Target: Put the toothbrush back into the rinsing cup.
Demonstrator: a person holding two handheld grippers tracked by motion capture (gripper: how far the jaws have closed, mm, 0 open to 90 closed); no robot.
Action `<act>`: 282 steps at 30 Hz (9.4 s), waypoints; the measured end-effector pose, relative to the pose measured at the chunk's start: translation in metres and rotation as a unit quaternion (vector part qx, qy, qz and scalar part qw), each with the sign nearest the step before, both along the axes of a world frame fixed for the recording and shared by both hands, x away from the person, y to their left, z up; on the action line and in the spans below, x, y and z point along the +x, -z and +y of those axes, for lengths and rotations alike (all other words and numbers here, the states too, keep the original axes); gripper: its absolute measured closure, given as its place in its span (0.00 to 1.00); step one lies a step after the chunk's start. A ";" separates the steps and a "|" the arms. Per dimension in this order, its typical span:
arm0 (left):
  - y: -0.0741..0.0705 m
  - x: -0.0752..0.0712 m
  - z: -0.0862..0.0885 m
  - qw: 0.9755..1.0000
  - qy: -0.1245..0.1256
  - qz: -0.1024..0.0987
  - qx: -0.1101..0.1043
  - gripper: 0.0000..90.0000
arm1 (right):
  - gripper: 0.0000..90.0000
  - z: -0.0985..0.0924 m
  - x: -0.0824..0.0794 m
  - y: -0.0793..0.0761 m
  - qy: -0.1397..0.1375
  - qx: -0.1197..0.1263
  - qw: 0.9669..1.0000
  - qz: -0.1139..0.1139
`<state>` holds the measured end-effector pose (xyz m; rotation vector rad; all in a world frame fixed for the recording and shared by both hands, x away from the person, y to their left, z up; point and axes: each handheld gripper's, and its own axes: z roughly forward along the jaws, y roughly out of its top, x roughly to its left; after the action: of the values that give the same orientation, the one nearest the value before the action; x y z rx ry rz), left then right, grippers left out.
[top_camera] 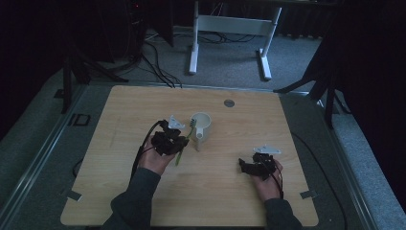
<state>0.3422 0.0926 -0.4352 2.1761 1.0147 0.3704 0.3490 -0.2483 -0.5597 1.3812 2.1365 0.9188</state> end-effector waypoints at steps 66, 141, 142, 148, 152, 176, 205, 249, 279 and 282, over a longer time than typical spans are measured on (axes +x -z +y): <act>-0.020 0.009 -0.004 0.996 -0.030 -0.033 -0.073 0.90 | 0.23 0.001 0.000 0.000 -0.002 0.001 1.000 0.000; -0.046 0.024 -0.014 0.982 -0.072 -0.086 -0.150 0.90 | 0.23 0.001 0.001 0.000 -0.005 -0.001 1.000 -0.001; -0.046 0.025 -0.014 0.982 -0.073 -0.088 -0.151 0.90 | 0.23 0.001 0.001 0.000 -0.005 -0.001 1.000 -0.001; -0.043 0.027 -0.018 0.980 -0.065 -0.102 -0.158 0.90 | 0.23 0.001 0.001 0.000 -0.006 -0.001 1.000 -0.001; -0.041 0.028 -0.021 0.980 -0.059 -0.109 -0.157 0.90 | 0.23 0.001 0.001 0.000 -0.006 -0.001 1.000 -0.001; -0.037 0.025 -0.029 0.978 -0.026 -0.156 -0.138 0.90 | 0.23 0.001 0.001 0.000 -0.008 -0.001 1.000 0.000; -0.019 0.028 -0.029 0.978 -0.021 -0.161 -0.128 0.90 | 0.23 0.001 0.001 0.000 -0.007 0.000 1.000 -0.001; 0.006 0.027 -0.031 0.985 -0.019 -0.130 -0.112 0.89 | 0.23 0.001 0.001 0.000 -0.008 0.000 1.000 -0.001; 0.021 0.018 -0.029 0.989 0.003 -0.098 -0.110 0.49 | 0.23 0.001 0.001 0.000 -0.008 -0.001 1.000 -0.001; 0.021 0.017 -0.029 0.990 0.003 -0.095 -0.108 0.49 | 0.23 0.001 0.001 0.000 -0.008 -0.001 1.000 -0.001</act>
<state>0.3595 0.0641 -0.4566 1.9118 0.8980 0.4341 0.3498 -0.2470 -0.5598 1.3646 2.1495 0.9240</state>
